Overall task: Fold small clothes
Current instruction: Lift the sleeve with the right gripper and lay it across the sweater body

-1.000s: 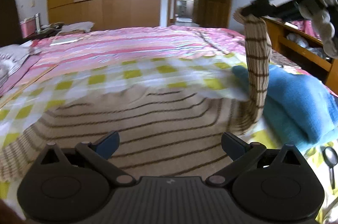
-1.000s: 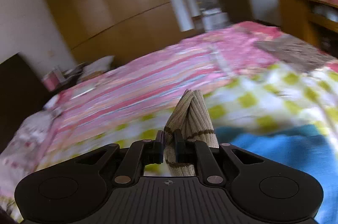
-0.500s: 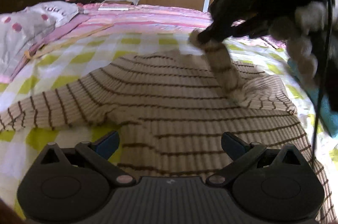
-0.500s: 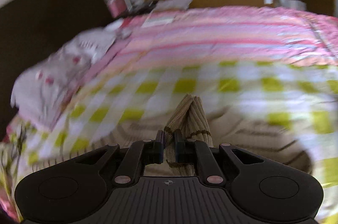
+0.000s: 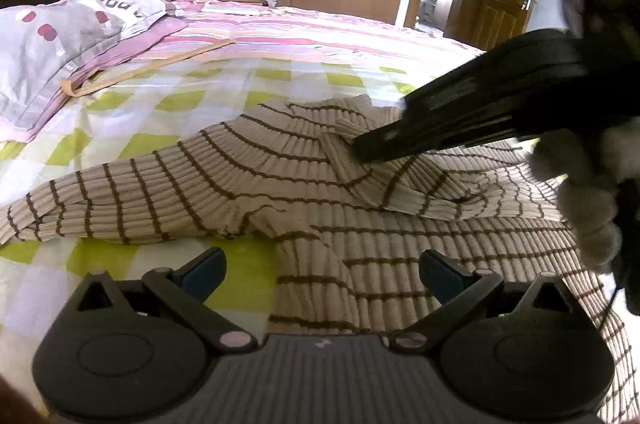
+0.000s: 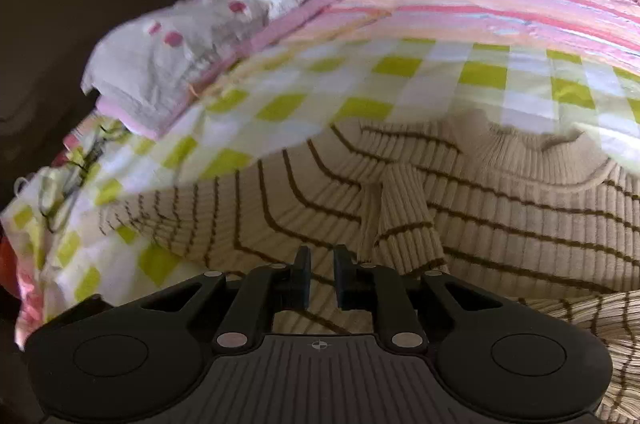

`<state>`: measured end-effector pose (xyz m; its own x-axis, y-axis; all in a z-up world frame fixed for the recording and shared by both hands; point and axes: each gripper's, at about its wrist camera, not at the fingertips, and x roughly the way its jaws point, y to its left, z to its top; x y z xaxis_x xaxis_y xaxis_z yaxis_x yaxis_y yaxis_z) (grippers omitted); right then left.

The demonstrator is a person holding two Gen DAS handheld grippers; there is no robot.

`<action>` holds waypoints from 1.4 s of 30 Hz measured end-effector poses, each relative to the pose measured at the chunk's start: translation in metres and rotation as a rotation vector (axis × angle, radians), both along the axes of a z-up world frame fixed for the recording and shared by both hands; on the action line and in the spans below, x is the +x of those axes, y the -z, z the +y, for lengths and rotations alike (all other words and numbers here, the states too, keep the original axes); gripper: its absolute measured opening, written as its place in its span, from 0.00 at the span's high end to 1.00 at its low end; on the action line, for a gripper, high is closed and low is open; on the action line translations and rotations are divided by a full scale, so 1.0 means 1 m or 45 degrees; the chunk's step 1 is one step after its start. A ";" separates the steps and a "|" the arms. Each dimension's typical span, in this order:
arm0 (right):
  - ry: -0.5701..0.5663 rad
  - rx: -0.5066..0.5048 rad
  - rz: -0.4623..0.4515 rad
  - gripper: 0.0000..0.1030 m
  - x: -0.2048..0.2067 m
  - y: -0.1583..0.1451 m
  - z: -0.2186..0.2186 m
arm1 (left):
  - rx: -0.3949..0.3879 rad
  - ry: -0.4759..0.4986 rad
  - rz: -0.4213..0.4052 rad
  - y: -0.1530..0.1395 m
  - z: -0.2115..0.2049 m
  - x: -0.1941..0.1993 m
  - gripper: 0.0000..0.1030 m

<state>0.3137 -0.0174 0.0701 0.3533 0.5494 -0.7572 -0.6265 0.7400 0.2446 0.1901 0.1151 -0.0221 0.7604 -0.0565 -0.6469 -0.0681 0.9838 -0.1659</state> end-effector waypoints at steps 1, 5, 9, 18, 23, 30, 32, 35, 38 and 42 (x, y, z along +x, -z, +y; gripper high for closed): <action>0.018 0.017 -0.006 0.86 0.001 -0.004 -0.006 | -0.001 -0.005 0.000 0.000 0.001 0.000 0.00; 0.101 -0.039 -0.051 0.86 0.011 -0.009 -0.022 | 0.005 -0.018 0.001 0.001 0.003 0.004 0.00; 0.057 -0.090 -0.088 0.86 0.011 -0.009 -0.011 | 0.008 -0.027 -0.007 0.000 0.006 0.007 0.00; -0.062 -0.317 -0.146 0.85 0.016 0.023 0.055 | 0.008 -0.026 0.007 0.003 0.010 0.006 0.00; 0.001 -0.413 -0.153 0.85 0.026 0.038 0.059 | 0.013 -0.021 -0.004 0.002 0.011 0.005 0.00; 0.006 -0.464 -0.183 0.90 0.028 0.041 0.067 | 0.009 -0.032 -0.005 0.001 0.012 0.005 0.00; -0.003 -0.462 -0.188 0.93 0.028 0.039 0.066 | 0.006 -0.030 -0.008 0.000 0.012 0.004 0.00; 0.006 -0.405 -0.166 0.94 0.029 0.032 0.061 | 0.005 -0.027 -0.011 0.000 0.013 0.004 0.00; -0.018 -0.254 -0.135 0.94 0.026 0.017 0.056 | 0.000 -0.028 -0.015 -0.001 0.013 0.004 0.00; -0.164 -0.136 -0.141 0.94 0.009 -0.001 0.060 | -0.009 -0.020 -0.014 0.000 0.013 0.005 0.00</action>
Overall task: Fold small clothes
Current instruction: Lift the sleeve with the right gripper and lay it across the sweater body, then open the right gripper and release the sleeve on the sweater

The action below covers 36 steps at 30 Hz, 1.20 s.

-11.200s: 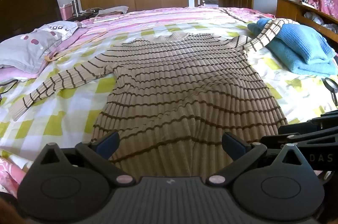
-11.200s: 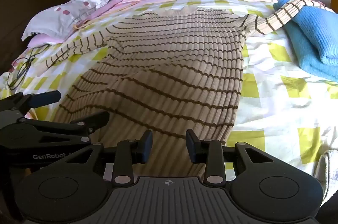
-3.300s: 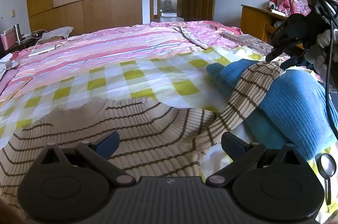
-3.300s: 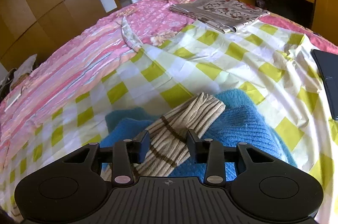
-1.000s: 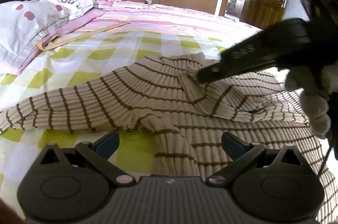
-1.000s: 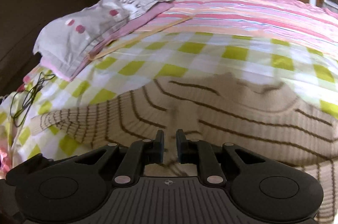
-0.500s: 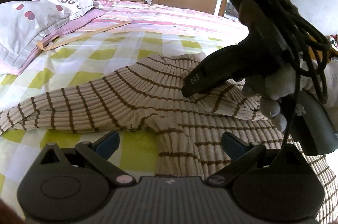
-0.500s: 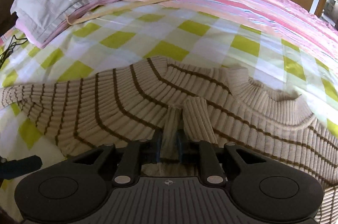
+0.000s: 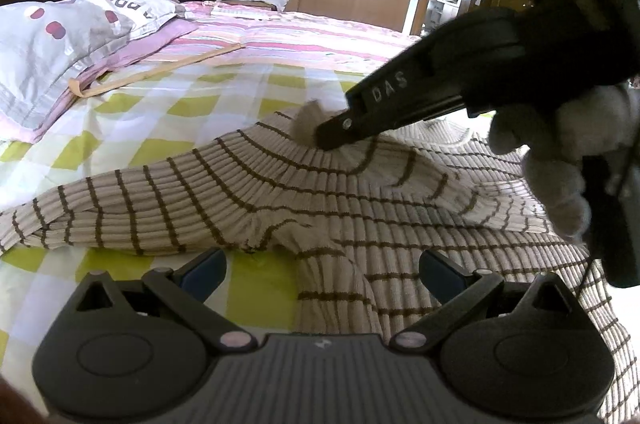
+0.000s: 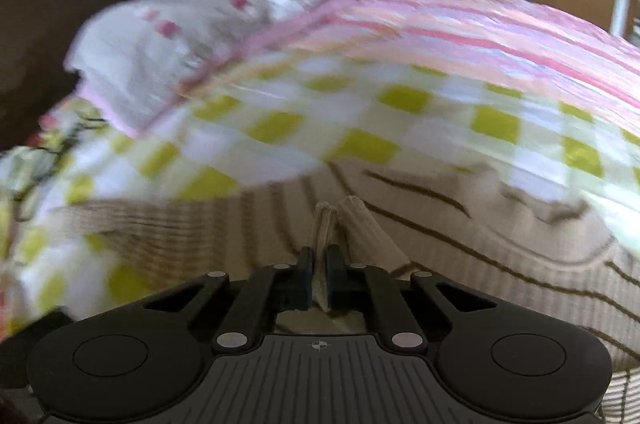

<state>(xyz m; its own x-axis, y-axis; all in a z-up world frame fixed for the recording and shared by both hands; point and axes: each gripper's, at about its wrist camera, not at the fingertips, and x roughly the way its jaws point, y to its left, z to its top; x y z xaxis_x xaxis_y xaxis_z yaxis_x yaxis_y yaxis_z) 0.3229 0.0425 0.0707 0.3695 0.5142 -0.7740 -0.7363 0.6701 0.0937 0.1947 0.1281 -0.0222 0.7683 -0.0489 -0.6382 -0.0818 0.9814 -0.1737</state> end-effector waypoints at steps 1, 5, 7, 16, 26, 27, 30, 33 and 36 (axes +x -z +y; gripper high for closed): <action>-0.068 -0.020 0.015 0.93 -0.004 0.000 0.003 | 0.001 0.003 0.002 0.001 -0.001 0.000 0.00; -0.179 -0.082 0.079 0.86 -0.011 0.005 0.005 | 0.013 0.016 0.007 0.002 -0.004 0.001 0.00; -0.110 -0.042 0.033 0.86 -0.007 -0.002 -0.007 | 0.017 0.019 0.001 0.003 -0.005 0.001 0.00; 0.339 -0.018 -0.028 0.86 0.009 -0.003 -0.131 | 0.043 -0.006 -0.084 -0.003 -0.005 0.007 0.00; 0.514 -0.223 -0.070 0.86 0.018 0.024 -0.194 | 0.195 0.045 0.005 0.008 -0.025 0.065 0.00; 0.494 -0.254 -0.084 0.86 0.014 0.024 -0.192 | 0.218 0.075 0.062 0.015 -0.027 0.068 0.00; 0.447 -0.303 -0.116 0.85 0.007 0.019 -0.189 | 0.278 0.116 0.117 0.025 -0.030 0.058 0.00; 0.360 -0.231 -0.141 0.84 0.005 0.010 -0.174 | 0.252 0.100 0.112 0.024 -0.028 0.050 0.00; 0.224 -0.212 -0.159 0.83 0.010 0.014 -0.146 | 0.186 0.073 0.058 0.013 -0.022 0.045 0.00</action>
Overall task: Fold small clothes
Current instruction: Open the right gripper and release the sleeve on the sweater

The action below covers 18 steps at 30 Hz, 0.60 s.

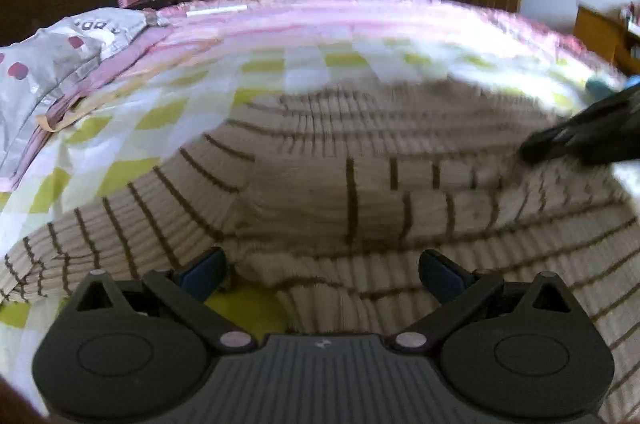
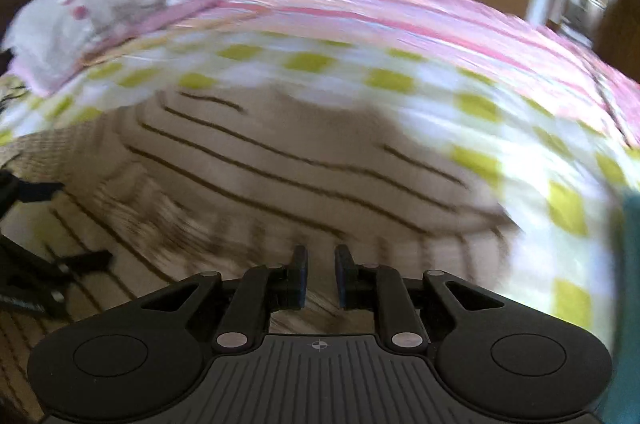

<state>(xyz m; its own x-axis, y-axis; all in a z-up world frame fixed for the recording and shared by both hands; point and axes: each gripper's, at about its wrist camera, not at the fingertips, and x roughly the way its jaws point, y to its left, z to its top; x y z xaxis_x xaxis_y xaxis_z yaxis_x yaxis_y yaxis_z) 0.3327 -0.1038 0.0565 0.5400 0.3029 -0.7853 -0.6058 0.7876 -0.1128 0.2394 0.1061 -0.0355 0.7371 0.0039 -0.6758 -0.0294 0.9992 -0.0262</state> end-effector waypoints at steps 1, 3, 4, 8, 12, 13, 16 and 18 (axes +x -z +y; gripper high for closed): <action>-0.047 -0.016 -0.008 0.83 0.001 0.003 0.009 | -0.022 -0.003 -0.038 -0.006 0.003 -0.003 0.00; -0.151 -0.054 0.000 0.82 0.003 0.009 0.024 | -0.052 0.004 -0.103 -0.015 0.007 -0.005 0.00; -0.202 -0.075 0.023 0.79 0.006 0.013 0.029 | -0.054 0.006 -0.124 -0.017 0.008 -0.003 0.00; -0.327 -0.147 0.026 0.75 0.009 0.021 0.043 | 0.004 0.021 -0.128 -0.010 0.008 0.010 0.00; -0.423 -0.182 0.050 0.73 0.008 0.018 0.047 | 0.019 0.036 -0.053 0.009 0.008 0.019 0.00; -0.435 -0.184 0.052 0.73 0.007 0.018 0.048 | 0.020 0.032 -0.043 0.011 0.008 0.019 0.00; -0.456 -0.136 0.080 0.72 0.011 0.021 0.057 | 0.030 0.032 -0.040 0.013 0.007 0.015 0.00; -0.450 -0.140 0.079 0.73 0.011 0.028 0.064 | 0.021 0.014 -0.042 0.013 0.010 0.014 0.00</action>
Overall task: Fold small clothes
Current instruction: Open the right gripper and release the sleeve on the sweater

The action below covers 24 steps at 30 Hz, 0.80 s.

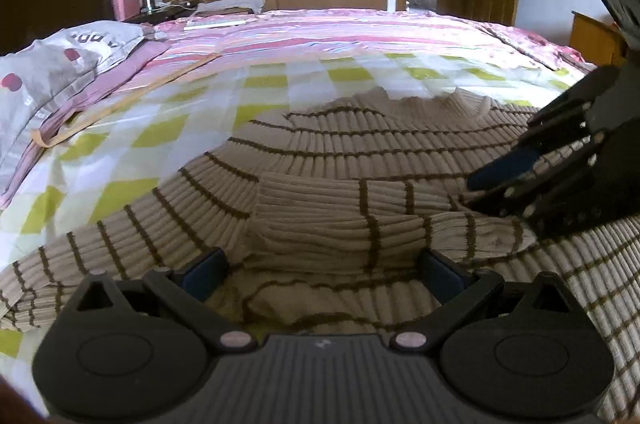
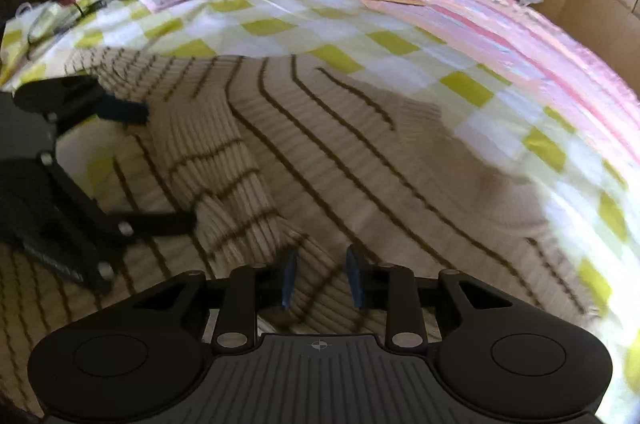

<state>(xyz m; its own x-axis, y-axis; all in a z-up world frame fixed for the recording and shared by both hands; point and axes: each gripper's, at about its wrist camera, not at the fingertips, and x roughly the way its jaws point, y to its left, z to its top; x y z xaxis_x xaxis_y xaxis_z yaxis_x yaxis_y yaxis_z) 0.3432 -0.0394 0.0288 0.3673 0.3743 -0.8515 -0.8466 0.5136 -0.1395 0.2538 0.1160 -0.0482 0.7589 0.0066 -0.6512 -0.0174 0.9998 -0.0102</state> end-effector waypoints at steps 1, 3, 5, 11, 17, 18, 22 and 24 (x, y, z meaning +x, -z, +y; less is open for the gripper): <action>-0.004 -0.011 -0.029 0.76 -0.003 0.002 0.003 | -0.008 -0.004 0.000 0.001 0.001 -0.001 0.00; 0.006 -0.009 -0.041 0.87 -0.005 0.001 0.004 | -0.018 -0.010 0.000 0.002 0.003 -0.002 0.00; 0.087 0.019 -0.052 0.95 -0.001 -0.002 0.000 | -0.002 -0.009 -0.016 0.001 0.002 -0.004 0.00; 0.382 0.173 -0.052 0.98 0.025 -0.010 -0.014 | 0.067 0.001 0.011 0.005 -0.002 0.000 0.00; 0.395 0.141 -0.109 0.93 0.024 -0.010 -0.007 | 0.024 -0.003 -0.043 -0.004 0.005 -0.006 0.00; 0.391 0.150 -0.137 0.93 0.021 -0.014 -0.006 | 0.021 -0.007 -0.060 -0.006 0.007 -0.007 0.00; 0.345 0.237 -0.155 0.88 0.008 -0.027 -0.004 | -0.004 -0.032 -0.123 -0.017 0.014 -0.009 0.00; 0.308 0.265 -0.123 0.88 -0.001 -0.026 -0.003 | -0.012 -0.038 -0.140 -0.021 0.016 -0.006 0.00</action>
